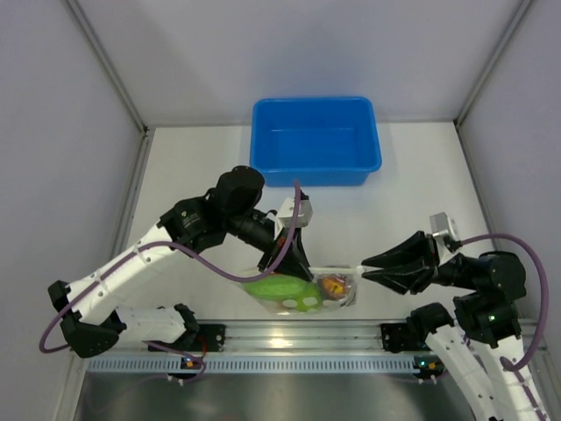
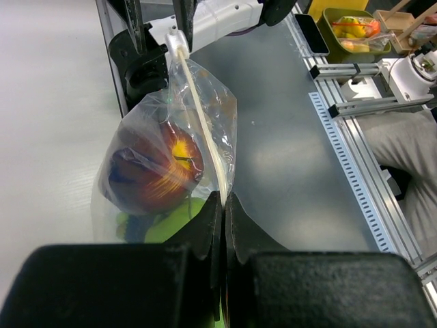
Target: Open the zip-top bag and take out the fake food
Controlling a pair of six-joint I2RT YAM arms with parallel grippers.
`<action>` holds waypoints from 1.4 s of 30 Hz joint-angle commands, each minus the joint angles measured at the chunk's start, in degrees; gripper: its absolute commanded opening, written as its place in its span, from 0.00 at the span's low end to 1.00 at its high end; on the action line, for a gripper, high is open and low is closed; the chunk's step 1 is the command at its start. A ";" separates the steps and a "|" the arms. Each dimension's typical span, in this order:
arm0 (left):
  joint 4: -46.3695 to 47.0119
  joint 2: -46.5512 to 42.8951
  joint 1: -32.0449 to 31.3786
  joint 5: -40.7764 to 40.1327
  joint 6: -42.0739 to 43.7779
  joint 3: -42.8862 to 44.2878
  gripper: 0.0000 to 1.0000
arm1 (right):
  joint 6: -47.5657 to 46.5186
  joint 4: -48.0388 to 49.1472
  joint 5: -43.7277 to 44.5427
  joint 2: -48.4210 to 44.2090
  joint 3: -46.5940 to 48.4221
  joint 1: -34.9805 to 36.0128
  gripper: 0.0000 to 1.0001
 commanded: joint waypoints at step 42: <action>12.55 -0.04 0.10 -0.08 -5.97 2.87 0.00 | 5.81 13.37 1.57 2.98 -2.29 4.68 0.04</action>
